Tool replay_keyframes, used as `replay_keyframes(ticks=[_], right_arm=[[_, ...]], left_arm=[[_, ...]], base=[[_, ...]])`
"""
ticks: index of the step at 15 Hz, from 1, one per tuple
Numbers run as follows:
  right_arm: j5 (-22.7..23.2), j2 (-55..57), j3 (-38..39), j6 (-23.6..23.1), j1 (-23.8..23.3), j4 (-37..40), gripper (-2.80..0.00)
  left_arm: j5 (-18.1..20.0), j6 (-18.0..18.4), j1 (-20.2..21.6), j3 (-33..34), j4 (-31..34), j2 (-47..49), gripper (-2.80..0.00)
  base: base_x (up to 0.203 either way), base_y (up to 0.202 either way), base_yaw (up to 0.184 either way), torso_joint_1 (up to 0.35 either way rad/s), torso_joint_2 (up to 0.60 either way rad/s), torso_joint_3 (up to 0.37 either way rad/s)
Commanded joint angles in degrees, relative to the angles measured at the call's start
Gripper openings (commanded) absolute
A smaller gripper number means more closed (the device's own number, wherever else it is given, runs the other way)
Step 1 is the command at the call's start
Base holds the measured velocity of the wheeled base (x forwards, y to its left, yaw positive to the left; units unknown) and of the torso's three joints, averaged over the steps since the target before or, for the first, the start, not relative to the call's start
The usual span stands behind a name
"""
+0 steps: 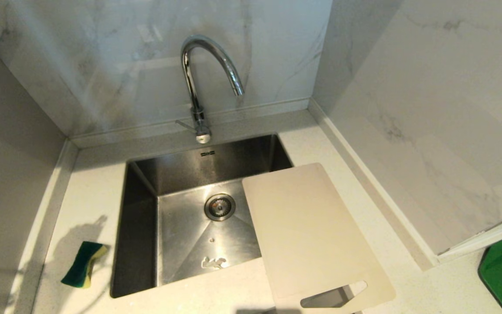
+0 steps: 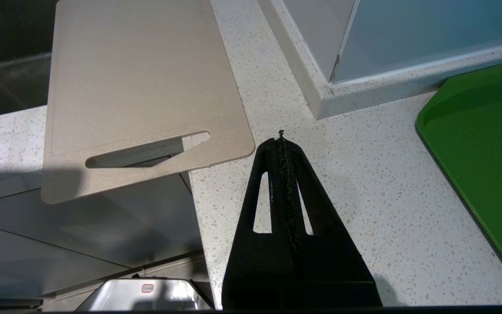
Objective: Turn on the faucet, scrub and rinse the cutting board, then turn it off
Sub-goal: Turn on the tap
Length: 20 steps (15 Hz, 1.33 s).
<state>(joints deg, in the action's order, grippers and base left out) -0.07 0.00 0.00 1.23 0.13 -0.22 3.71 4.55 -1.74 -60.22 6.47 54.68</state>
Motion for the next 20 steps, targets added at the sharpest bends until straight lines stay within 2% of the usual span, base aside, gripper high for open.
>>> replay_keyframes(ticks=[1,8,10,15,20], right_arm=[[0.0,0.1,-0.1,0.0,0.0,0.0,-2.8],[0.0,0.1,0.0,0.0,0.0,0.0,-2.8],[0.0,0.1,0.0,0.0,0.0,0.0,-2.8],[0.0,0.1,-0.1,0.0,0.0,0.0,-2.8],[0.0,0.0,-0.2,0.0,0.0,0.2,-2.8]], left_arm=[[-0.5,0.0,-1.1,-5.8,0.0,10.0,-2.8],[-6.6,-0.2,-9.5,-21.9,-0.1,29.4,-2.8],[-7.2,-0.4,-11.0,-26.2,-0.3,35.0,-2.8],[-9.0,-0.5,-12.0,-32.2,-7.1,46.7,-2.8],[-13.5,-0.4,-15.5,-36.9,-7.6,53.8,-2.8]], base=[[0.0,0.0,0.0,0.0,0.0,0.0],[0.0,0.0,0.0,0.0,0.0,0.0],[0.0,0.0,0.0,0.0,0.0,0.0],[0.0,0.0,0.0,0.0,0.0,0.0],[0.0,0.0,0.0,0.0,0.0,0.0]])
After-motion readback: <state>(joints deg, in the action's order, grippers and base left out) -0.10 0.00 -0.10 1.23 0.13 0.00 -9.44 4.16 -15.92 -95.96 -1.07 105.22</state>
